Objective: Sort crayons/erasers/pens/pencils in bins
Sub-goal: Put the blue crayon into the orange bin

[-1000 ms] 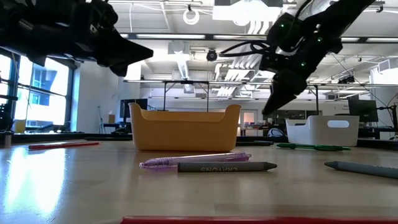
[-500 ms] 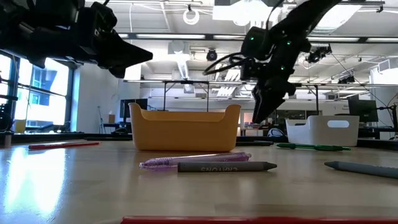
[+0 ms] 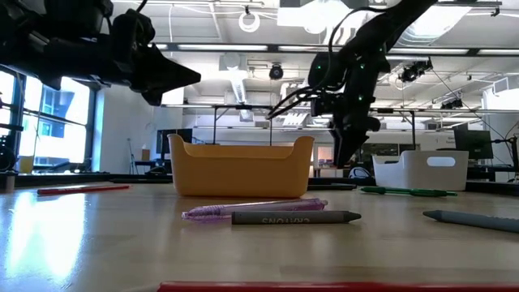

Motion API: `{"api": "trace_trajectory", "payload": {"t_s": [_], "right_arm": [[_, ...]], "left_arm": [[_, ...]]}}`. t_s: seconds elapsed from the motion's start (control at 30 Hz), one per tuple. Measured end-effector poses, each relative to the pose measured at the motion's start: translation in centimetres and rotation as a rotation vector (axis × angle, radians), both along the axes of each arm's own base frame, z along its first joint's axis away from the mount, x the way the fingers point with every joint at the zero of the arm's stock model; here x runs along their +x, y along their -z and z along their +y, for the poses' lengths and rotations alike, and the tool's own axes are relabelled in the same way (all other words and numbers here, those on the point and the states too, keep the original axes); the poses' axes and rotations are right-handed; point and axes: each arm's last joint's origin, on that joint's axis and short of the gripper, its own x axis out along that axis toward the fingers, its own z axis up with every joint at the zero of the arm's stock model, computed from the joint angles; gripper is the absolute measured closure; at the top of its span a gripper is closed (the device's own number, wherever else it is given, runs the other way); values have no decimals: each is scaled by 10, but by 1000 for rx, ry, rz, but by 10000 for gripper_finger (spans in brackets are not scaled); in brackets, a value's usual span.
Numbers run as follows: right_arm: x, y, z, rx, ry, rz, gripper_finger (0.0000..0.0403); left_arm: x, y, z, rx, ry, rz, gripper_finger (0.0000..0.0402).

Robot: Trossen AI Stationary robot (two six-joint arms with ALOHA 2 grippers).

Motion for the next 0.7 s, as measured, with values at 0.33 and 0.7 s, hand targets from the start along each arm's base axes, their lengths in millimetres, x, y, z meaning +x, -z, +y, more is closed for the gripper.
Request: {"api": "trace_trajectory", "payload": {"t_s": [0.33,0.7], "right_arm": [[5,18,-8,3,-22,21,265],[2,20,-18,-55,69,46,265]], "left_arm": [[0,0,0,-16,-1,-4,401],[0,0,1,-7,-35,-2,401]]}}
